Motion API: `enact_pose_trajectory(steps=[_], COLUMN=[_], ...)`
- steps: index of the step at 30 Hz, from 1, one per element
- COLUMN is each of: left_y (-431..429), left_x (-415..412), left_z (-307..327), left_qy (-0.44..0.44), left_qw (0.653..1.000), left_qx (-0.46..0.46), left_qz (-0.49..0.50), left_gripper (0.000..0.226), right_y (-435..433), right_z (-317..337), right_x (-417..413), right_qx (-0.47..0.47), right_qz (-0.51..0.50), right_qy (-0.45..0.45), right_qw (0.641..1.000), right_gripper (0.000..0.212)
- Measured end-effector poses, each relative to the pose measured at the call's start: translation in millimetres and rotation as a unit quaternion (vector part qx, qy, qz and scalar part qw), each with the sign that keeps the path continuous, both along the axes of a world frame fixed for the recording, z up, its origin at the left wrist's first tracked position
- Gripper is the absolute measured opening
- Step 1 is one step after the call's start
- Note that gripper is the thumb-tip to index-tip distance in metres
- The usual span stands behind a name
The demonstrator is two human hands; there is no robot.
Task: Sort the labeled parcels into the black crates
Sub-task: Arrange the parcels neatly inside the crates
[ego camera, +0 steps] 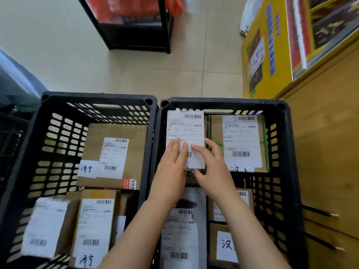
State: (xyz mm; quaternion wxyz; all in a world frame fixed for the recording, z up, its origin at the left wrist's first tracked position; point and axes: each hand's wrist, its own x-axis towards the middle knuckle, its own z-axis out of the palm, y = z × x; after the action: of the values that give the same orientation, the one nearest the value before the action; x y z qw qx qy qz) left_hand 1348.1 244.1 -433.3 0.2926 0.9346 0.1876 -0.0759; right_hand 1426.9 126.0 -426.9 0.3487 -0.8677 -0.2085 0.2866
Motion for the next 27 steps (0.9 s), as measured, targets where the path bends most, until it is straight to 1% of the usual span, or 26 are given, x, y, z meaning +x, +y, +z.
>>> enact_pose_trajectory(steps=[5,10,15,20,24,27], left_y=[10,5,-5,-22,-29,-29], left_x=[0,-3,-22,-53,-86,-123], left_z=[4,11,36,96,165,220], left_qy=[0.009,0.019,-0.028,-0.101,-0.165,-0.208], left_qw=[1.000,1.000,0.998,0.990,0.977,0.961], left_qx=[-0.003,0.002,0.000,0.025,0.060,0.084], left_qz=[0.007,0.003,0.054,0.095,0.120,0.160], left_gripper=[0.071,0.068,0.060,0.048,0.043,0.041], right_y=[6,-3,-14,-26,-27,-20], right_z=[2,9,36,97,170,226], right_x=[2,3,-2,-18,-39,-65], right_qx=[0.008,-0.003,0.007,0.023,0.069,0.110], right_qz=[0.004,0.010,0.044,0.100,0.134,0.166], right_qy=[0.014,0.017,-0.003,-0.059,-0.129,-0.168], right_qw=[1.000,1.000,0.999,0.993,0.980,0.966], right_gripper=[0.064,0.063,0.057,0.047,0.042,0.039])
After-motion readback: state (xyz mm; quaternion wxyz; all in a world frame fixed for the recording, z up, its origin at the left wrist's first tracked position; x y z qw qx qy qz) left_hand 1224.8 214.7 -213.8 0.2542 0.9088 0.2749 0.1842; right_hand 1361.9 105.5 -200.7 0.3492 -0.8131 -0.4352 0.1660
